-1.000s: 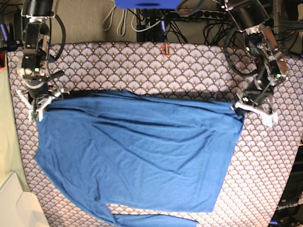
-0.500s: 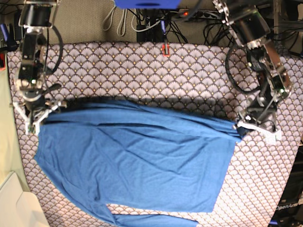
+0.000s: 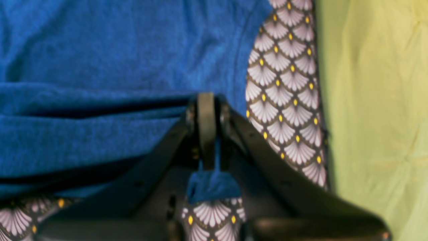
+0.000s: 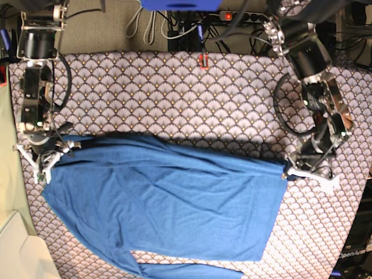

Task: Fold the T-shirt properly
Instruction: 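Drag the held edge with both grippers toward the shirt hem, then release and regrasp the folded edge corner with the left gripper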

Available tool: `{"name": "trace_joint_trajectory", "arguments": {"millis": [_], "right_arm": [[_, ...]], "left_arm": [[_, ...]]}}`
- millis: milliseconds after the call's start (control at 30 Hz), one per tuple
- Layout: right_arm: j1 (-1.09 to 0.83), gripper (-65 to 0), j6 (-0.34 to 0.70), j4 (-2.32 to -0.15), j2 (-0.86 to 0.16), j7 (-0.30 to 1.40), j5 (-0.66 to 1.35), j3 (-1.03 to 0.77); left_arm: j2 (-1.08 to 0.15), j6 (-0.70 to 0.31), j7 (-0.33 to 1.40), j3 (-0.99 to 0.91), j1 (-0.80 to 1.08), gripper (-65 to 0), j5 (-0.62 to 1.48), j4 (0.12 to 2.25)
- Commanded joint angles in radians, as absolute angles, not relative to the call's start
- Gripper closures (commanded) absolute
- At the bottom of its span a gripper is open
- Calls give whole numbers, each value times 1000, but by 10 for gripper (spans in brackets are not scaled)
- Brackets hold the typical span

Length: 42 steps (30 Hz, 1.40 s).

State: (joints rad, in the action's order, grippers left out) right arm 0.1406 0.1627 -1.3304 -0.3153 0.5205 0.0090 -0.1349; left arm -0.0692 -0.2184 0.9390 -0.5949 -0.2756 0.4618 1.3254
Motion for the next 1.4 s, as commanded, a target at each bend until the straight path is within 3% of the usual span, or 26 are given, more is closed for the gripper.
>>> {"name": "trace_joint_trajectory", "arguments": {"millis": [0,300,867,1367], "right_arm": [[177,0,162,-1348,-332,496,7,-139],[240,0,162,-1345,-332,496,7,-105],[369,0,162,-1064,-378,404,7,-99],[371,0,162,-1059,-374,361,7,-99]], "left_arm": [[-79,-225,921,-596,-312,-4,476,1328],[-79,-223,915,-596,-401,-4,475,1230],[-133,-223,908,-596,-529,-4,475,1043],[-110,-223,690,-533,-527,-4,475,1041]]}}
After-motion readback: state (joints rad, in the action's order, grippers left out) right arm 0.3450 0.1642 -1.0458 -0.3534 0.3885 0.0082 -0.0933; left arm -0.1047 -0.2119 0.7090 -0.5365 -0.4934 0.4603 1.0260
